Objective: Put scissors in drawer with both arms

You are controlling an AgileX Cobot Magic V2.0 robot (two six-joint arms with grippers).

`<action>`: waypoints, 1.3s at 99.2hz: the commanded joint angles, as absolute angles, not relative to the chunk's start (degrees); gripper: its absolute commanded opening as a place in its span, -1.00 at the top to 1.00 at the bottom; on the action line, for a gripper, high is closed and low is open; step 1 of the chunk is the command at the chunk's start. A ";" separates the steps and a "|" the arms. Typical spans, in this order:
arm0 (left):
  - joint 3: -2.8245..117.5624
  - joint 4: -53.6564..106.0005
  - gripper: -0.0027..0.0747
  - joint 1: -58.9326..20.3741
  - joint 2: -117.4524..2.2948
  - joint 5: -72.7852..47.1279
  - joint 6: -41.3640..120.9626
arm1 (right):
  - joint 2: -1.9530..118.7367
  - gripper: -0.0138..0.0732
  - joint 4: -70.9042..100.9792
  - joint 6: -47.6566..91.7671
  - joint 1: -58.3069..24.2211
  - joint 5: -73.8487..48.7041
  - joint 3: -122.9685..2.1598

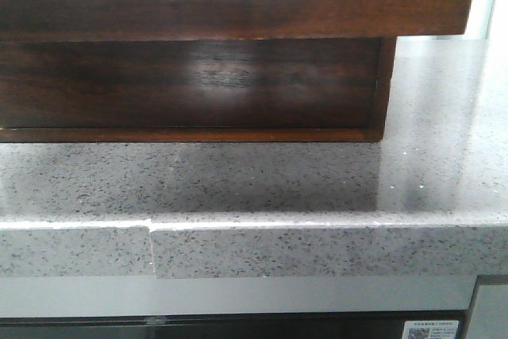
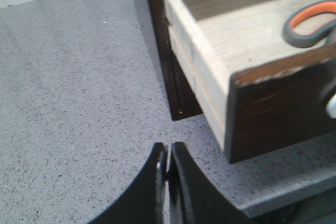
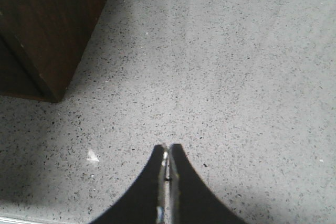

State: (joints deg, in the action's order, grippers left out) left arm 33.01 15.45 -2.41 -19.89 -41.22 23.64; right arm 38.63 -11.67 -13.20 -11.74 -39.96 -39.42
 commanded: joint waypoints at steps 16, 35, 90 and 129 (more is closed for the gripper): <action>16.61 15.42 0.98 -2.28 -9.02 -19.36 19.39 | 38.75 0.84 -12.88 -12.98 -11.36 -36.53 -40.97; 4.24 8.75 0.98 -0.11 1.63 -9.44 7.92 | 38.75 0.84 -12.88 -12.98 -11.36 -36.53 -40.97; -1.76 1.46 0.98 -2.84 2.06 3.61 1.38 | 38.75 0.84 -12.88 -12.98 -11.36 -36.66 -40.97; -1.76 1.46 0.98 -2.77 2.06 3.75 1.38 | 38.75 0.84 -12.88 -12.98 -11.36 -36.66 -40.97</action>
State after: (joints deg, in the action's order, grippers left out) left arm 0.30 1.41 -2.49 0.19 -1.00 2.02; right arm 38.63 -11.67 -13.20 -11.74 -40.07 -39.42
